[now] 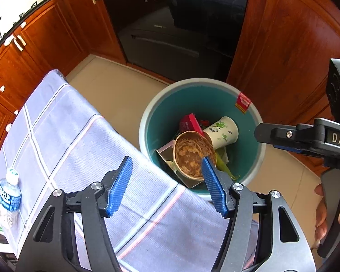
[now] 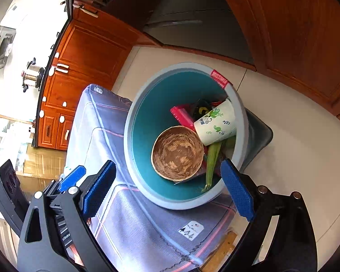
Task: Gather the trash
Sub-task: 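Open both tools over the teal bin to drop bowl and cup, then return both tools to the table toward the bread crust and bottle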
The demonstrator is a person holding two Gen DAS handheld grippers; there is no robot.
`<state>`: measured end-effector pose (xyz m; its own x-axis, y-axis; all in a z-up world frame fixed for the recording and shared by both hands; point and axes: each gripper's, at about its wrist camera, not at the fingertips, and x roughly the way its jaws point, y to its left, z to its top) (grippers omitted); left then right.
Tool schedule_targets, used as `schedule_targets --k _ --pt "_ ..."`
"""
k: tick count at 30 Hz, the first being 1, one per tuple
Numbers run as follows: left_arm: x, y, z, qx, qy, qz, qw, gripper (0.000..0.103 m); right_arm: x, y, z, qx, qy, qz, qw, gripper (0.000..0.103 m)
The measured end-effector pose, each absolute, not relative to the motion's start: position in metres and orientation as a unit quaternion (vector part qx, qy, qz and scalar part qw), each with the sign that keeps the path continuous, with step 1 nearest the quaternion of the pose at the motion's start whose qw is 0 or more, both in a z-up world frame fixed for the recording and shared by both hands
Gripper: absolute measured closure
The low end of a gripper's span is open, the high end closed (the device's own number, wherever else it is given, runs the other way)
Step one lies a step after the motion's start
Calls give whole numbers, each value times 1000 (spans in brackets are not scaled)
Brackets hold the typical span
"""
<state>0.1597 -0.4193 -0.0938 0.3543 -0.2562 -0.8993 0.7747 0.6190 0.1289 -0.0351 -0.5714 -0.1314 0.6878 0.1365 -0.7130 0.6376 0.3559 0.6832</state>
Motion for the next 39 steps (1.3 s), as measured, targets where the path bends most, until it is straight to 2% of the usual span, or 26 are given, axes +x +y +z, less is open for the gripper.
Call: schedule_targets --k 6,10,21,31,39 --pt "154 -393 -78 265 454 -335 782 36 -30 -552 -113 527 361 -165 752 13" --pt "154 -364 -69 246 454 -332 789 31 -23 -531 -95 511 363 -159 763 13" --pt "160 -231 -56 173 465 -288 819 23 36 -431 -59 451 409 -91 788 13" --pt "171 -108 -63 114 479 -235 838 20 109 -331 -68 405 487 -22 774 13" --pt "178 -51 -75 80 492 -218 839 17 145 -287 -84 385 512 -9 768 13"
